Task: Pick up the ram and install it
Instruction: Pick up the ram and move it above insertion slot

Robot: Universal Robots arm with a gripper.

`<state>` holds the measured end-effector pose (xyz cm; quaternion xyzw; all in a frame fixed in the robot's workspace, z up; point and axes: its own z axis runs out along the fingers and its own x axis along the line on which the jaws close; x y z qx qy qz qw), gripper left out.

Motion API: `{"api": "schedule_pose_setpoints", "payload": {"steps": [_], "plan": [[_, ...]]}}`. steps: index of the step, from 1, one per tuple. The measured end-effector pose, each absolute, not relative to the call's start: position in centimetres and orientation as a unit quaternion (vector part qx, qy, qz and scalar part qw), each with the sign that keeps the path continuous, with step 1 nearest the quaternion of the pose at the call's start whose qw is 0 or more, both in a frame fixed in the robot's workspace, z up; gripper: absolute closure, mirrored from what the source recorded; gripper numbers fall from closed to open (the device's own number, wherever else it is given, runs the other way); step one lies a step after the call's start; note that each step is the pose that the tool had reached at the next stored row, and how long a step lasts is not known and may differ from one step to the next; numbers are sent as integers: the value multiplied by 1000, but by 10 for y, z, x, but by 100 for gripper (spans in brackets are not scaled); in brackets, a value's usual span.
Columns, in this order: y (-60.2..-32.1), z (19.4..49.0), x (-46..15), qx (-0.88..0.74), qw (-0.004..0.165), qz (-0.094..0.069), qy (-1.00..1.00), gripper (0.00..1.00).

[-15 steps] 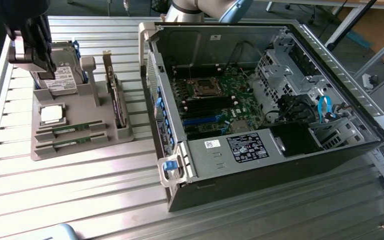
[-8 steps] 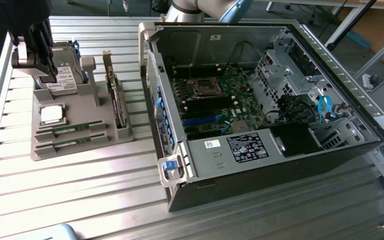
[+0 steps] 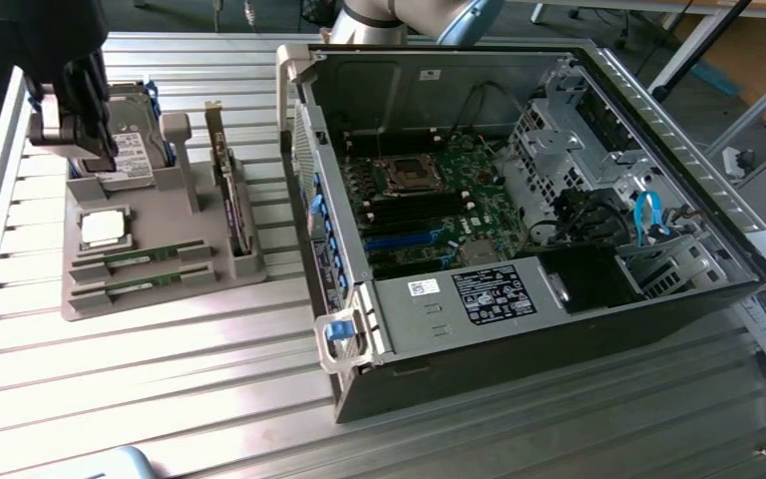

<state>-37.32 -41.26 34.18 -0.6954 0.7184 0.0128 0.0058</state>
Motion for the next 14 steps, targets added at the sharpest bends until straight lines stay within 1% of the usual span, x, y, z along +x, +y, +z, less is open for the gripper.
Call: {"api": "schedule_pose_setpoints", "payload": {"steps": [14], "plan": [[-414, 338, -373, -695, 6, 13, 718, 76]]}}
